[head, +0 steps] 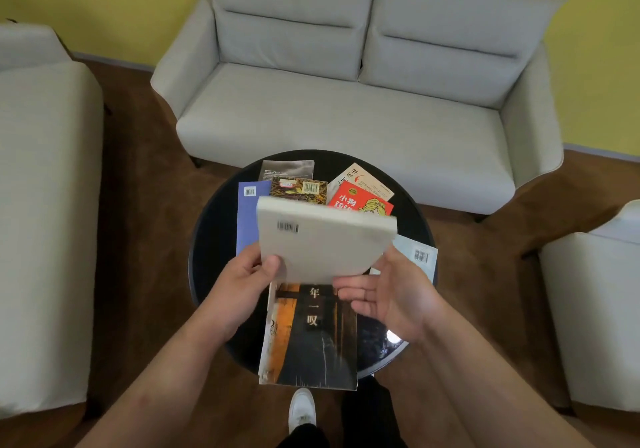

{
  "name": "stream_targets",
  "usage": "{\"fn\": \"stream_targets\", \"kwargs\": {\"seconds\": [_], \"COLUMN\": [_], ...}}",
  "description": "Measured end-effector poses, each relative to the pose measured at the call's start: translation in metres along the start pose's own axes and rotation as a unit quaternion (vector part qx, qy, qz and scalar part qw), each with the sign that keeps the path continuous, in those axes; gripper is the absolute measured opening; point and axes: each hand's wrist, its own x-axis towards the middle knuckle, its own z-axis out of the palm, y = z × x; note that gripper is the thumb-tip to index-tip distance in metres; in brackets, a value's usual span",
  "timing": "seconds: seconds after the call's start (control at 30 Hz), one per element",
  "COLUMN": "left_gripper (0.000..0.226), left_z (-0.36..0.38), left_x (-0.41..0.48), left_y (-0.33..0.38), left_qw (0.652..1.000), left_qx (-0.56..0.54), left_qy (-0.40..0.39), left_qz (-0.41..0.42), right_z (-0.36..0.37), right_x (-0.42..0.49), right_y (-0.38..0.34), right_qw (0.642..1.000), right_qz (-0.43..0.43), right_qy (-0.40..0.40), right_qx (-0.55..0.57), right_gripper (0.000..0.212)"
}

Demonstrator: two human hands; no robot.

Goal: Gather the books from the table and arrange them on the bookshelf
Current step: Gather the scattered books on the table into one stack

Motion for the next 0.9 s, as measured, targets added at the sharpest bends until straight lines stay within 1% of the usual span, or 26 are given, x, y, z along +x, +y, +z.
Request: {"fn": "stream_targets", "kwargs": {"seconds": [0.07, 0.1, 0.13, 0.2, 0.23, 0.27, 0.33, 0.4, 0.47, 0.5, 0.57, 0.63, 0.67, 0.7, 0.73, 0.8, 0.83, 0.87, 0.9], "left_gripper": [0.031, 0.037, 0.038, 0.041, 0.037, 0.033, 0.031, 0.029, 0.03, 0.028, 0.022, 0.022, 0.023, 0.025, 0.026, 0.026, 0.027, 0.029, 0.032], "left_z": [0.006, 0.008, 0.011, 0.016, 0.018, 0.019, 0.021, 0.019, 0.012, 0.008, 0.001, -0.001, 0.0, 0.0, 0.001, 0.001, 0.003, 0.006, 0.01], "left_x": [-0.001, -0.003, -0.005, -0.009, -0.009, -0.009, -0.008, -0.005, -0.001, 0.001, 0.003, 0.001, 0.0, -0.003, -0.005, -0.012, -0.018, -0.026, -0.033], "left_y": [-0.003, -0.003, -0.002, -0.004, -0.009, -0.013, -0.023, -0.026, -0.03, -0.032, -0.035, -0.036, -0.036, -0.038, -0.042, -0.053, -0.059, -0.064, -0.067], "left_qw": [1.0, 0.999, 0.996, 0.976, 0.967, 0.964, 0.972, 0.976, 0.979, 0.983, 0.987, 0.983, 0.982, 0.982, 0.983, 0.982, 0.979, 0.975, 0.969], "left_qx": [-0.006, -0.027, -0.076, -0.205, -0.24, -0.244, -0.193, -0.158, -0.136, -0.108, -0.049, -0.026, -0.016, -0.01, -0.016, -0.059, -0.087, -0.118, -0.147], "left_qy": [-0.023, -0.037, -0.041, -0.014, 0.019, 0.05, 0.081, 0.089, 0.068, 0.046, -0.004, -0.044, -0.053, -0.051, -0.041, -0.012, 0.0, 0.012, 0.023], "left_qz": [-0.009, -0.011, -0.019, -0.068, -0.087, -0.098, -0.107, -0.122, -0.139, -0.143, -0.155, -0.174, -0.179, -0.18, -0.18, -0.181, -0.182, -0.188, -0.198], "right_z": [0.001, 0.003, 0.004, 0.003, 0.002, 0.002, 0.001, 0.002, 0.004, 0.005, 0.007, 0.011, 0.013, 0.016, 0.016, 0.009, 0.003, -0.004, -0.01], "right_x": [-0.003, -0.004, -0.004, 0.0, 0.001, 0.001, 0.003, 0.006, 0.012, 0.016, 0.026, 0.034, 0.038, 0.042, 0.044, 0.046, 0.045, 0.041, 0.036], "right_y": [-0.001, -0.001, -0.001, 0.0, 0.001, 0.0, -0.002, -0.004, -0.008, -0.01, -0.014, -0.013, -0.012, -0.009, -0.006, 0.001, 0.007, 0.014, 0.023], "right_qw": [0.999, 0.998, 0.998, 0.996, 0.994, 0.988, 0.975, 0.965, 0.946, 0.929, 0.885, 0.846, 0.825, 0.799, 0.771, 0.712, 0.701, 0.718, 0.749], "right_qz": [-0.03, -0.042, -0.049, -0.049, -0.053, -0.055, -0.045, -0.038, -0.049, -0.059, -0.076, -0.085, -0.097, -0.118, -0.143, -0.206, -0.238, -0.249, -0.235], "right_qy": [0.015, 0.028, 0.04, 0.064, 0.07, 0.075, 0.04, -0.015, -0.038, -0.034, -0.035, -0.064, -0.065, -0.052, -0.019, 0.091, 0.152, 0.205, 0.246], "right_qx": [0.022, 0.027, 0.024, -0.022, -0.068, -0.123, -0.213, -0.261, -0.317, -0.363, -0.459, -0.523, -0.553, -0.587, -0.62, -0.666, -0.654, -0.616, -0.569], "right_gripper": [0.036, 0.021, 0.012, 0.025, 0.03, 0.033, 0.033, 0.039, 0.043, 0.044, 0.043, 0.042, 0.039, 0.036, 0.032, 0.03, 0.033, 0.037, 0.042]}}
